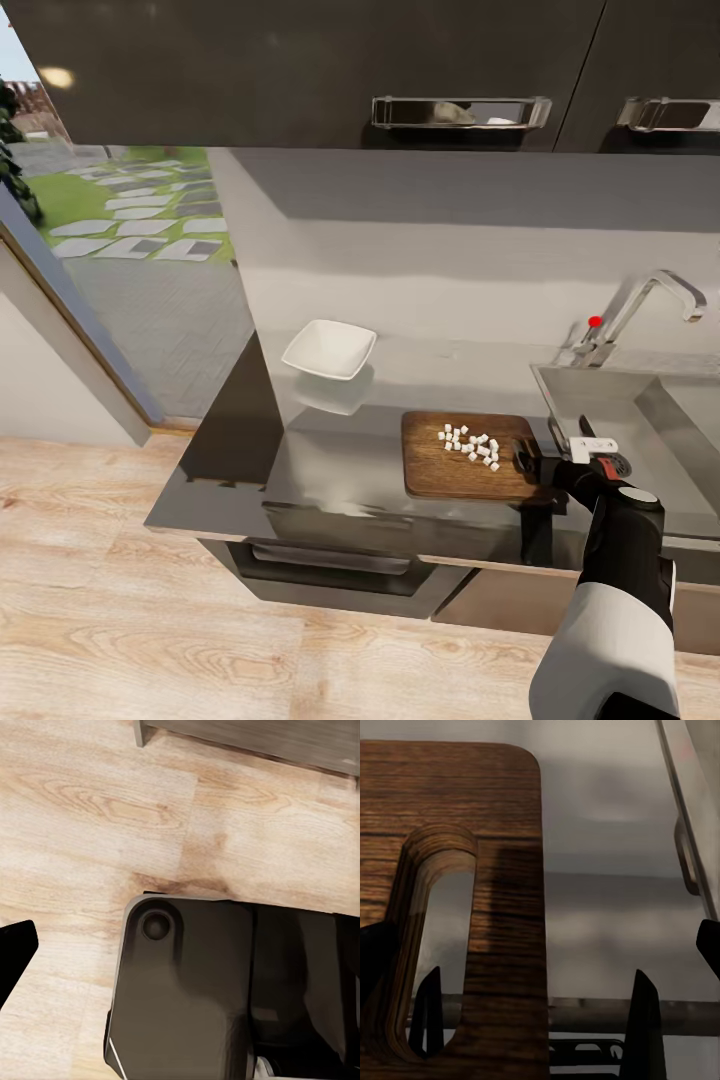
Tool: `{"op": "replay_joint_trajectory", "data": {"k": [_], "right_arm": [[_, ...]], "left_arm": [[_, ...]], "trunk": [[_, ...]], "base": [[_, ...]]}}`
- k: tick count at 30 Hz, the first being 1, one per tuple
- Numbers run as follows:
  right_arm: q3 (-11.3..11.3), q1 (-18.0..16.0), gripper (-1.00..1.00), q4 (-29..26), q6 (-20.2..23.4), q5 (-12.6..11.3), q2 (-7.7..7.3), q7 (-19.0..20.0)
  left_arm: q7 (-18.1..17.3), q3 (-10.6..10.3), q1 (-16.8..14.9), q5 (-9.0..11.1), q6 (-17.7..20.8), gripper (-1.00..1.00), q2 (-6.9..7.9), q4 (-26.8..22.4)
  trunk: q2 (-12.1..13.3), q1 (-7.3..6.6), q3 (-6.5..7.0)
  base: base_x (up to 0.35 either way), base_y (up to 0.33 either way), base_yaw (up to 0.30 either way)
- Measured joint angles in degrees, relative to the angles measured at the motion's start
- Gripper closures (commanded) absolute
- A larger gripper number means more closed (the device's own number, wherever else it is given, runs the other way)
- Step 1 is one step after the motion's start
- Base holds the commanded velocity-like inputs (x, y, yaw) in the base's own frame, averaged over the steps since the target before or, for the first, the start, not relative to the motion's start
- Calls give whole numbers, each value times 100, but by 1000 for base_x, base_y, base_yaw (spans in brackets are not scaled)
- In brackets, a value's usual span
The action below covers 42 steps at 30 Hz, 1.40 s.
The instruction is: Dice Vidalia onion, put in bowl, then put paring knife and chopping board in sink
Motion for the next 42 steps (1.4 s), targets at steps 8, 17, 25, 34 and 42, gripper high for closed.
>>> {"op": "replay_joint_trajectory", "data": {"k": [8, 17, 25, 34, 42], "right_arm": [[7, -1, -100, 0, 0, 0, 0, 4], [7, 0, -100, 0, 1, 0, 4, 9], [7, 1, -100, 0, 1, -6, 8, 9], [8, 1, -100, 0, 0, -9, 9, 9], [10, -1, -100, 0, 0, -9, 9, 9]], "left_arm": [[0, 0, 0, 0, 0, -100, 0, 0], [0, 0, 0, 0, 0, -100, 0, 0], [0, 0, 0, 0, 0, -100, 0, 0], [0, 0, 0, 0, 0, -100, 0, 0], [0, 0, 0, -1, 0, -100, 0, 4]], "trunk": [[0, 0, 0], [0, 0, 0], [-1, -3, 0], [0, 0, 0], [0, 0, 0]], "base": [[0, 0, -9], [0, 0, -89], [95, 0, -3], [75, 0, 0], [-1, 0, 0]]}}
